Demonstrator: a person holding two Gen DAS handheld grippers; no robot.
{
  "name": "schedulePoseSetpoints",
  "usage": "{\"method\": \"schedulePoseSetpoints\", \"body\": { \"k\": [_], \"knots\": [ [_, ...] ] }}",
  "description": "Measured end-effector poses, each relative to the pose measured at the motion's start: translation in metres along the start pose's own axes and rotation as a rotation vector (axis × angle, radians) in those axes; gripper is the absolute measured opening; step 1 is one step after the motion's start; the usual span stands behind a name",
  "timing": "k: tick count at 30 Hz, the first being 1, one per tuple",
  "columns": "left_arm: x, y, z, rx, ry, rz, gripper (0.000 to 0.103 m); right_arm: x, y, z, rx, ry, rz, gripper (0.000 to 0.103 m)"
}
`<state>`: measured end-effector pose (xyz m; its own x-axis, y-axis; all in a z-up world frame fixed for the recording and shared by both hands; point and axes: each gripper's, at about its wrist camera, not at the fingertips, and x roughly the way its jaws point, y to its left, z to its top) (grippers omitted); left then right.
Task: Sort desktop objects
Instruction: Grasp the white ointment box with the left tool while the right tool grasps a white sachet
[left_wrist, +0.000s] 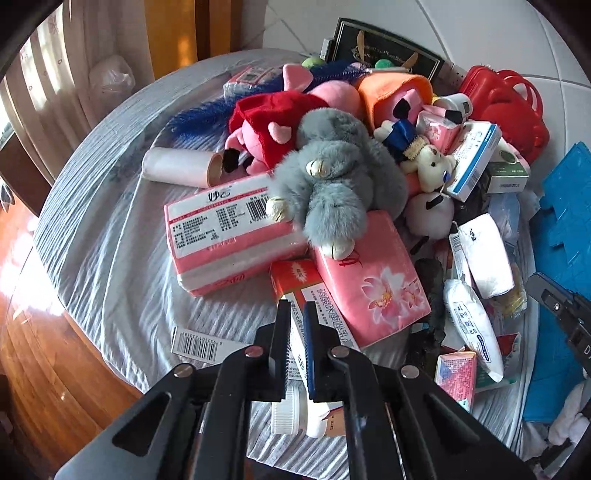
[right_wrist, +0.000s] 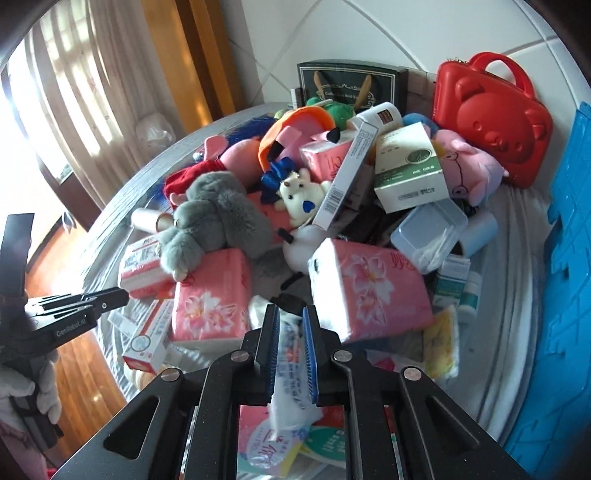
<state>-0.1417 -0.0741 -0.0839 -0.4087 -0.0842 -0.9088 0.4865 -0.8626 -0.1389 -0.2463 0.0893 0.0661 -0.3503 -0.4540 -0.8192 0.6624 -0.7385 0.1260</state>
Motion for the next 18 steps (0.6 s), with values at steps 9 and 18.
{"method": "schedulePoseSetpoints", "body": {
  "k": [9, 18],
  "knots": [
    [0.022, -0.015, -0.005, 0.021, 0.088, -0.008, 0.087, 0.021, 0.003, -0.019, 0.007, 0.088, 0.024, 0.065],
    [0.053, -0.029, -0.009, 0.053, 0.185, 0.070, 0.082, 0.067, 0.008, -0.028, -0.008, 0.195, 0.007, 0.066]
  ]
}}
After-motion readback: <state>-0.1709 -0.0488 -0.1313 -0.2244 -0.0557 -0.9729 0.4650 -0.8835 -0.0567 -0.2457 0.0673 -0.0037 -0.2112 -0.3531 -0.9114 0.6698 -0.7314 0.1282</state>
